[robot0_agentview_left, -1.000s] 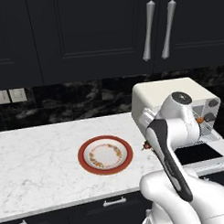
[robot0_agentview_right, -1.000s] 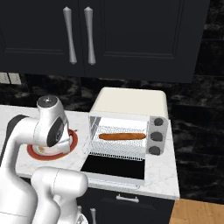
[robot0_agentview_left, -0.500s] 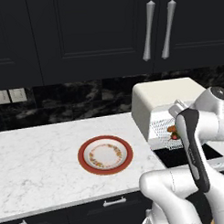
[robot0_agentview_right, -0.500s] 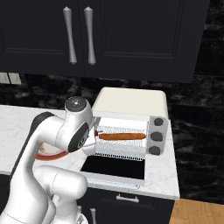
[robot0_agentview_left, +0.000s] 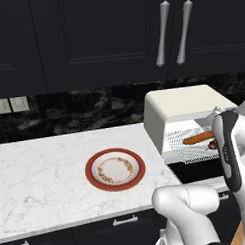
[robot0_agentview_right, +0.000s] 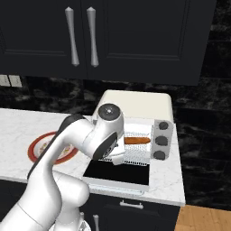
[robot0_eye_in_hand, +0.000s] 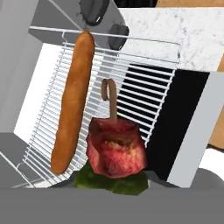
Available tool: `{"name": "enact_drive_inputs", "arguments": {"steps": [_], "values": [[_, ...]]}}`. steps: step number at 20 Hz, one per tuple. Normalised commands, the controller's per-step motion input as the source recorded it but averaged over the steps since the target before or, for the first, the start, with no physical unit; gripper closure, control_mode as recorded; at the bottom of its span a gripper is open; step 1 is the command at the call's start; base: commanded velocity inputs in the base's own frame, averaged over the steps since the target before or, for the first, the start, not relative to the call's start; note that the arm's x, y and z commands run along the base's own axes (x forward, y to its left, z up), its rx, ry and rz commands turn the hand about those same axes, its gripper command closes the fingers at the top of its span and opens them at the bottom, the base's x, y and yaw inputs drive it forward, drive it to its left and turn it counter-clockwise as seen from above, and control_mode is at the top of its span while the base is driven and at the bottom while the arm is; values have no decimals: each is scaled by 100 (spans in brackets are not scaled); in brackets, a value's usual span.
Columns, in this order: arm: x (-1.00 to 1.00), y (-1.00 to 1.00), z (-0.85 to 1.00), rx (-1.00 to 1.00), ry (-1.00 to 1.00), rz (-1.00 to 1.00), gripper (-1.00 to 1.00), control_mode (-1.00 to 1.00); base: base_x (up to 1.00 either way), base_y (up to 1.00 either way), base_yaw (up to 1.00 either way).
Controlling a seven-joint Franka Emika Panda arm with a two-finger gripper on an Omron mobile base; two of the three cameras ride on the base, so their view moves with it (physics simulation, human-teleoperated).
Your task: Pick up the kebab skewer and baguette bread, and place them inside the toaster oven. Close the toaster oven door and start by setting the timer.
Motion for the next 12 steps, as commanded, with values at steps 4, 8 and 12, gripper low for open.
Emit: {"name": "enact_drive_inputs", "arguments": {"steps": [4, 8, 12], "values": [[49, -34, -9, 0, 8, 0, 100, -100, 0, 0, 0], [60, -2, -16, 3, 31, -1, 100, -100, 0, 0, 0], [56, -1, -24, 7, 26, -4, 100, -100, 0, 0, 0]]}}
